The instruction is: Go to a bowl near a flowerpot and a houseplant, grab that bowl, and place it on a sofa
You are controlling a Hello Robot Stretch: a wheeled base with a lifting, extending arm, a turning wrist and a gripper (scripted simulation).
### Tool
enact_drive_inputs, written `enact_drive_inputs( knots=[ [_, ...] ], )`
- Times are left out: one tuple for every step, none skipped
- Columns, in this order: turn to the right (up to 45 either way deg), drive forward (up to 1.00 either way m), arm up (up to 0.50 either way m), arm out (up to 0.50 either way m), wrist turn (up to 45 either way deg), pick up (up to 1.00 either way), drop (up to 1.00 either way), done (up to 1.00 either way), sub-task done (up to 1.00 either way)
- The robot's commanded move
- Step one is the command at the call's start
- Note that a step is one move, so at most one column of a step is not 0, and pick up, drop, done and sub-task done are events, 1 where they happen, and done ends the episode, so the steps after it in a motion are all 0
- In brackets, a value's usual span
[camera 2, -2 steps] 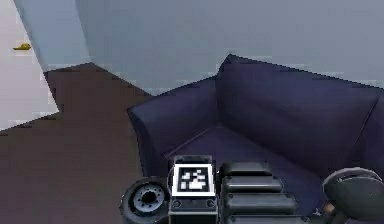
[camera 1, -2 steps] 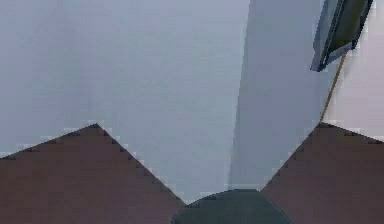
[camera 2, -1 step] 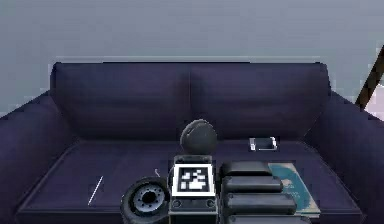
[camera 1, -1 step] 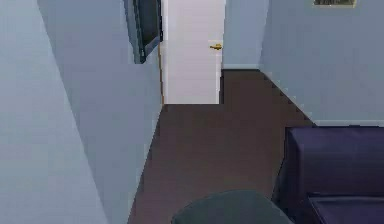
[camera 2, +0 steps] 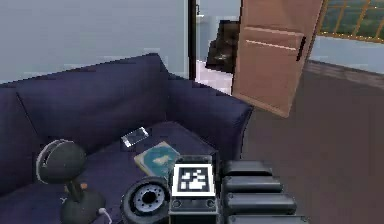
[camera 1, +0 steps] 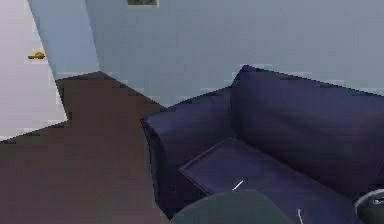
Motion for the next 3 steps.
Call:
enact_drive_inputs(
  knots=[
    [-45.0,0.00,0.00,0.00,0.0,0.00,0.00,0.00,0.00],
    [-45.0,0.00,0.00,0.00,0.0,0.00,0.00,0.00,0.00],
    [-45.0,0.00,0.00,0.00,0.0,0.00,0.00,0.00,0.00]
  ],
)
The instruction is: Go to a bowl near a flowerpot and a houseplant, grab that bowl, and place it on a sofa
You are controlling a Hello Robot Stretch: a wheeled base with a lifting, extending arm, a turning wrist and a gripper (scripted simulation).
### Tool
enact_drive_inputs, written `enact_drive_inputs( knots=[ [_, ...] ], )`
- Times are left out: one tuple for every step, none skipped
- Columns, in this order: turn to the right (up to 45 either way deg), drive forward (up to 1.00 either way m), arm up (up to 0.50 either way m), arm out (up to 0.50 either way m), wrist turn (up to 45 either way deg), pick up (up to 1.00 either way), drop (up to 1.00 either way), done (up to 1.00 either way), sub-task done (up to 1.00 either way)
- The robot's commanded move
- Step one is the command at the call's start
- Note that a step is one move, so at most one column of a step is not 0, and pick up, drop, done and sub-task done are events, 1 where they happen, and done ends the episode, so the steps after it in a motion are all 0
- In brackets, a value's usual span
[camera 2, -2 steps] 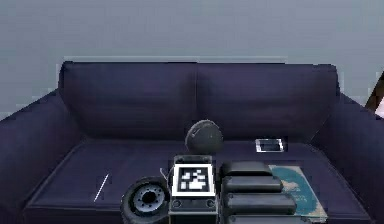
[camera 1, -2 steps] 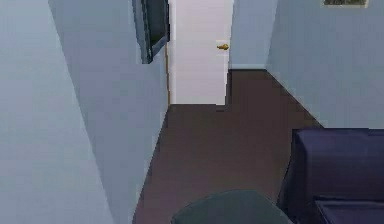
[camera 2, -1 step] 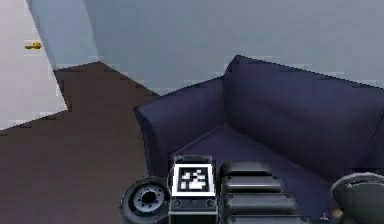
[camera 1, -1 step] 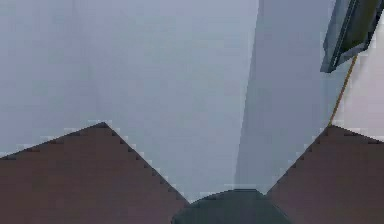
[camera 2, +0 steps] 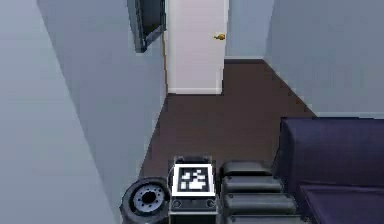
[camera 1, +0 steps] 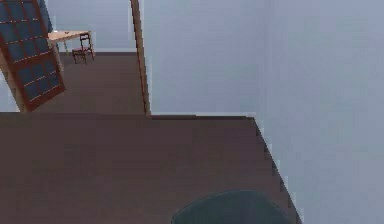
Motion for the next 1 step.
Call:
enact_drive_inputs(
  knots=[
    [-39.0,0.00,0.00,0.00,0.0,0.00,0.00,0.00,0.00]
  ],
)
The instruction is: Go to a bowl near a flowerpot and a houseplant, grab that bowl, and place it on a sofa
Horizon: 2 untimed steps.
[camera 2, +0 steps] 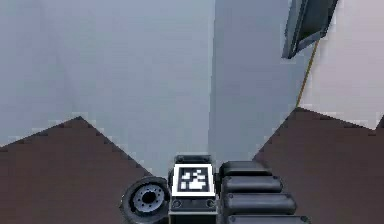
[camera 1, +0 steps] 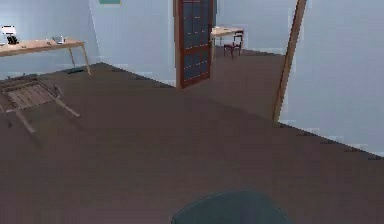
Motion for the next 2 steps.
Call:
enact_drive_inputs(
  knots=[
    [45.0,0.00,0.00,0.00,0.0,0.00,0.00,0.00,0.00],
    [45.0,0.00,0.00,0.00,0.0,0.00,0.00,0.00,0.00]
  ],
)
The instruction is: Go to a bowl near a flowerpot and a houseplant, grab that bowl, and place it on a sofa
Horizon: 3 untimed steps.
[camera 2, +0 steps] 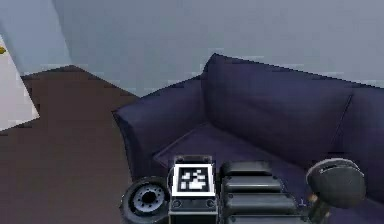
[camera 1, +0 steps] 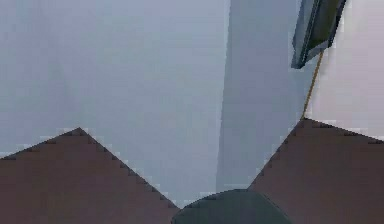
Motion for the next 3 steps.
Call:
enact_drive_inputs(
  knots=[
    [45.0,0.00,0.00,0.00,0.0,0.00,0.00,0.00,0.00],
    [9.0,0.00,0.00,0.00,0.0,0.00,0.00,0.00,0.00],
    [0.0,1.00,0.00,0.00,0.0,0.00,0.00,0.00,0.00]
  ],
)
